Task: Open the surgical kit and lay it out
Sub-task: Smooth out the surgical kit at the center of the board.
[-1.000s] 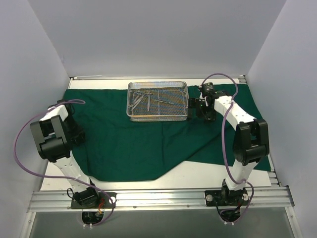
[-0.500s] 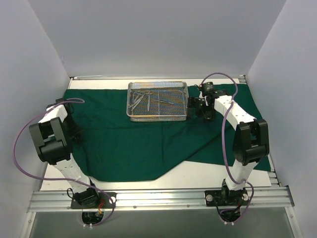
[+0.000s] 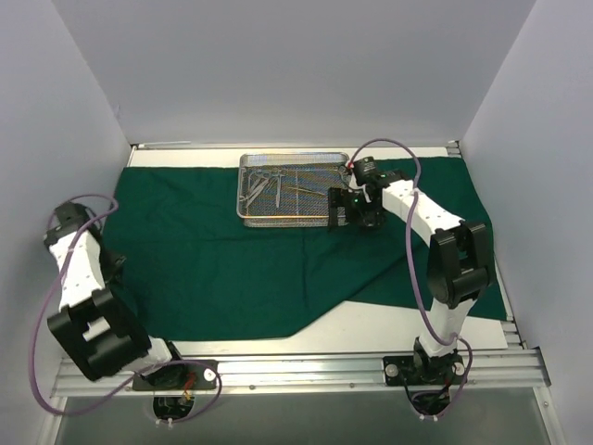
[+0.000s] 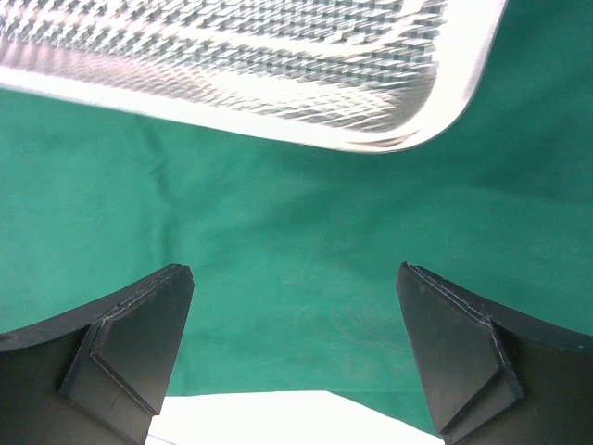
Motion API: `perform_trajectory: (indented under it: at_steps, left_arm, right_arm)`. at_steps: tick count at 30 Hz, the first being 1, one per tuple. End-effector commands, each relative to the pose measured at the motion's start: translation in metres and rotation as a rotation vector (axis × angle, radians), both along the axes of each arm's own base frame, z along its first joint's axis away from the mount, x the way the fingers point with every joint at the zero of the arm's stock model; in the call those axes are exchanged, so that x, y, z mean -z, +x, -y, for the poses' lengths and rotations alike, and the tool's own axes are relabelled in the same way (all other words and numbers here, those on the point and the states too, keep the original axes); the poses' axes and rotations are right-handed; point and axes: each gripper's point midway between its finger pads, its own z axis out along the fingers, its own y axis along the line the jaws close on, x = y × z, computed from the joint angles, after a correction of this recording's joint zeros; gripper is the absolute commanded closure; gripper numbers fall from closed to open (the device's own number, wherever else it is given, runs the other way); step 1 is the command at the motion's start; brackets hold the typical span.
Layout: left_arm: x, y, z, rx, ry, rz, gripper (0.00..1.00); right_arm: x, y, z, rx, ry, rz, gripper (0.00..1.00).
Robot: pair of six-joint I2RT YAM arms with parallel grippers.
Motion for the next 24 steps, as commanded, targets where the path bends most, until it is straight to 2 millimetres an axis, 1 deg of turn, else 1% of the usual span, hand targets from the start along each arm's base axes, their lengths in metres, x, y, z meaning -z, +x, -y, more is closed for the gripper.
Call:
perform_trajectory:
  at_steps: [1,4,5,6,7,8,9,10,12,14,15,16,17,18,19,20,21,22,23,24]
  left_arm:
    - [-0.034,-0.024,-0.016,-0.194,0.058,0.135,0.98]
    - [-0.053,-0.049,-0.021,-0.321,0.116,0.162,0.96]
    - [-0.053,-0.059,-0.025,-0.404,0.147,0.154,0.93]
    - [-0.051,-0.076,-0.020,-0.458,0.144,0.105,0.88]
    - [-0.053,-0.082,-0.021,-0.495,0.158,0.098,0.78]
    - [-0.056,-0.084,-0.021,-0.518,0.170,0.107,0.56]
    - [-0.058,-0.089,-0.020,-0.535,0.176,0.093,0.29]
    - [-0.058,-0.091,-0.019,-0.550,0.175,0.085,0.07]
    - [-0.058,-0.088,-0.016,-0.527,0.151,0.086,0.06]
    - [-0.058,-0.086,-0.018,-0.513,0.151,0.077,0.06]
    - [-0.060,-0.079,-0.018,-0.494,0.135,0.099,0.06]
    - [-0.058,-0.070,-0.017,-0.466,0.108,0.106,0.06]
    - [-0.059,-0.055,-0.017,-0.389,0.095,0.136,0.06]
    - [-0.064,-0.038,-0.012,-0.332,0.056,0.179,0.06]
    - [-0.060,-0.026,-0.009,-0.286,0.031,0.175,0.06]
    - [-0.062,-0.001,0.000,-0.168,0.031,0.208,0.02]
    - [-0.061,0.012,0.008,-0.107,0.014,0.220,0.07]
    - [-0.059,0.029,0.015,-0.057,-0.011,0.214,0.09]
    - [-0.057,0.049,0.034,0.040,-0.026,0.233,0.12]
    - [-0.054,0.063,0.046,0.099,-0.050,0.239,0.14]
  right_arm:
    - [-0.011,-0.007,-0.018,-0.031,0.040,-0.008,0.00]
    - [-0.007,-0.012,-0.026,-0.054,0.042,-0.009,0.00]
    - [-0.006,-0.013,-0.027,-0.058,0.040,-0.008,0.00]
    - [-0.005,-0.016,-0.027,-0.063,0.035,-0.018,0.00]
    - [-0.004,-0.017,-0.028,-0.068,0.030,-0.022,0.00]
    - [-0.003,-0.018,-0.028,-0.069,0.024,-0.025,0.00]
    - [-0.004,-0.020,-0.030,-0.074,0.024,-0.030,0.00]
    - [-0.003,-0.021,-0.031,-0.075,0.024,-0.037,0.00]
    - [-0.007,-0.020,-0.033,-0.073,0.035,-0.038,0.00]
    - [-0.011,-0.017,-0.033,-0.069,0.031,-0.033,0.00]
    - [-0.011,-0.017,-0.030,-0.060,0.019,-0.039,0.00]
    - [-0.013,-0.015,-0.025,-0.033,0.016,-0.040,0.00]
    - [-0.010,-0.018,-0.018,-0.007,0.005,-0.055,0.00]
    - [-0.013,-0.017,-0.009,0.027,0.002,-0.048,0.00]
    - [-0.012,-0.013,0.013,0.105,0.005,-0.063,0.00]
    - [-0.004,-0.020,0.030,0.153,-0.002,-0.102,0.00]
    - [-0.008,-0.021,0.045,0.199,0.009,-0.104,0.03]
    - [-0.007,-0.019,0.074,0.282,-0.002,-0.112,0.05]
    - [-0.006,-0.025,0.088,0.324,-0.019,-0.127,0.06]
    - [-0.007,-0.032,0.099,0.357,-0.033,-0.126,0.07]
